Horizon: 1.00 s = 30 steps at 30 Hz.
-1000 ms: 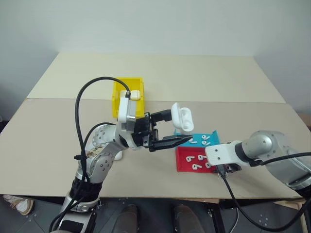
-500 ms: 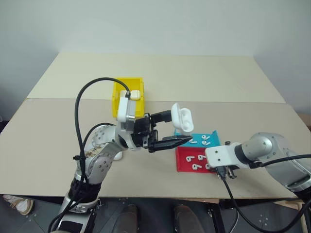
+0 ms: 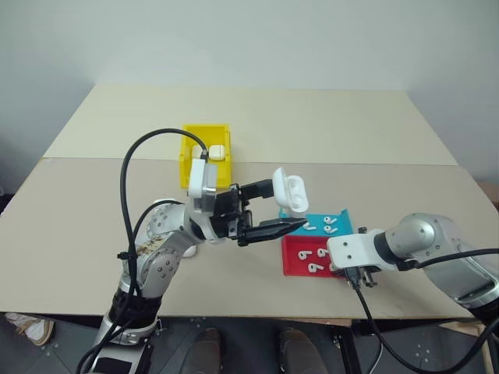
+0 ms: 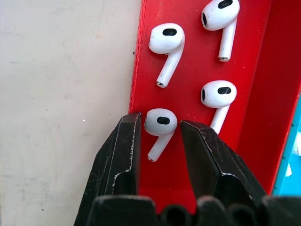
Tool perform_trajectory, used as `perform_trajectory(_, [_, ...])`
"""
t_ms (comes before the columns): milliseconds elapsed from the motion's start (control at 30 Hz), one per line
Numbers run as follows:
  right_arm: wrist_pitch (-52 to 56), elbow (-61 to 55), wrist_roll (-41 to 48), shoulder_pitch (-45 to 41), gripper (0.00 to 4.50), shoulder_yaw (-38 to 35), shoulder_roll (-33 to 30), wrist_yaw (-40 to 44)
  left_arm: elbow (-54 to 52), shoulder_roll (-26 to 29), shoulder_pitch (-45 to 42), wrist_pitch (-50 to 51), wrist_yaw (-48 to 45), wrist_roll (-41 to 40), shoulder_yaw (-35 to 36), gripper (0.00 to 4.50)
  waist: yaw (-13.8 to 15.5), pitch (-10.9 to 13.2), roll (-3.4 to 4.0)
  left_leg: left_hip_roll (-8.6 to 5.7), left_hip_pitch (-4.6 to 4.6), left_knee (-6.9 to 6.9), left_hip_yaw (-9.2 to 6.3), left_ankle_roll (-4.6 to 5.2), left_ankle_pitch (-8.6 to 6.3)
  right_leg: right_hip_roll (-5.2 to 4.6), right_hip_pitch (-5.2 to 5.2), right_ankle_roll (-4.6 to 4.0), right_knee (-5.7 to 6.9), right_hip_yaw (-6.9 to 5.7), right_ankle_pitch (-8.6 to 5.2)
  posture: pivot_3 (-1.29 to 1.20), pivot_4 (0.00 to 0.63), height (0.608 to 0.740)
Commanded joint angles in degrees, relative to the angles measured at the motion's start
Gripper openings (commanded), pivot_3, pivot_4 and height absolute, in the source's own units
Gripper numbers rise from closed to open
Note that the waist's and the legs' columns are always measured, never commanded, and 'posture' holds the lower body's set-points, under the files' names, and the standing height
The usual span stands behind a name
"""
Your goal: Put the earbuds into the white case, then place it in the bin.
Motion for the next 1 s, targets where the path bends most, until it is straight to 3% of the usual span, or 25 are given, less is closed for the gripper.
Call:
perform_trajectory(33, [0.25,-0.15,-0.66,0.27,1.15,-1.12,0.32,0.20,-2.49,0.09,-0.20,-0.02,0.02,-0.77,0.25,2.76,-0.01,0.00,0.00,0.00,0.00,0.00,0.00,0.00,0.00,0.00,0.00,0.00,0.00,0.00,0.00,0.00,0.150,0.740])
perform_trajectory(100, [0.61,-0.18,-0.70,0.30,0.66,-1.10,0.56,0.06,-2.51,0.17,-0.19,0.03,0.00,-0.79,0.30,2.76,0.01,0.00,0.01,0.00,0.03,0.00,0.00,0.00,0.00,0.00,0.03,0.00,0.00,0.00,0.00,0.00,0.150,0.740])
perform_trajectory(333, [3.70,-2.72,1.92,2.61,0.61,-5.00,0.44,-0.70,-2.36,0.21,-0.18,0.34,-0.32,-0.99,0.00,2.76,0.05,0.00,0.01,0.00,0.02,0.00,-0.02,0.00,0.00,0.00,0.03,0.00,0.00,-0.01,0.00,0.00,0.150,0.740])
perform_trajectory(500, [9.32,-7.45,13.74,6.67,0.61,-19.66,0.94,-0.44,-1.14,0.33,-1.07,0.36,-1.28,-1.21,0.30,2.76,0.12,0.00,0.01,-0.01,-0.02,0.00,-0.02,0.00,0.00,-0.01,0.01,0.00,-0.01,-0.01,0.00,0.00,0.150,0.740])
perform_trajectory(533, [9.67,-8.22,17.65,8.20,0.61,-24.71,2.68,-0.90,-0.50,0.32,-1.56,0.27,-1.64,-1.18,0.45,2.76,0.14,0.00,0.00,-0.01,-0.02,0.00,-0.03,0.00,0.00,-0.01,0.02,0.00,-0.01,-0.01,0.00,0.00,0.150,0.740])
perform_trajectory(600, [6.44,-9.52,25.92,11.89,0.61,-36.82,11.86,-5.95,1.03,0.18,-2.75,-0.06,-2.64,-0.98,0.55,2.76,0.20,0.00,-0.05,-0.01,0.00,0.00,-0.06,0.00,0.00,0.00,0.06,0.00,-0.02,-0.03,0.00,0.00,0.150,0.740])
perform_trajectory(733, [9.63,-12.08,39.54,12.55,0.61,-48.87,25.10,-17.32,3.66,-0.20,-4.57,-0.63,-4.40,-0.50,0.51,2.76,0.11,-0.02,-0.01,-0.02,-0.01,0.01,-0.12,0.00,0.00,0.02,0.12,0.03,-0.02,-0.06,0.02,0.00,0.150,0.740])
perform_trajectory(900, [13.03,-15.84,58.28,9.73,0.61,-51.56,31.10,-25.56,6.06,-0.55,-5.62,-0.74,-6.33,0.00,-0.11,2.76,-0.22,-0.02,0.04,0.01,0.02,0.00,-0.12,0.00,0.00,0.06,0.09,0.05,0.00,-0.02,0.04,0.00,0.150,0.740])
perform_trajectory(1000, [13.57,-18.01,63.87,7.92,0.61,-49.37,31.73,-29.78,6.85,-0.88,-5.86,-0.98,-7.18,0.43,-0.54,2.76,-0.21,-0.03,0.12,0.01,0.00,-0.02,-0.12,0.00,0.00,0.07,0.05,0.03,0.01,-0.01,0.05,0.00,0.150,0.740])
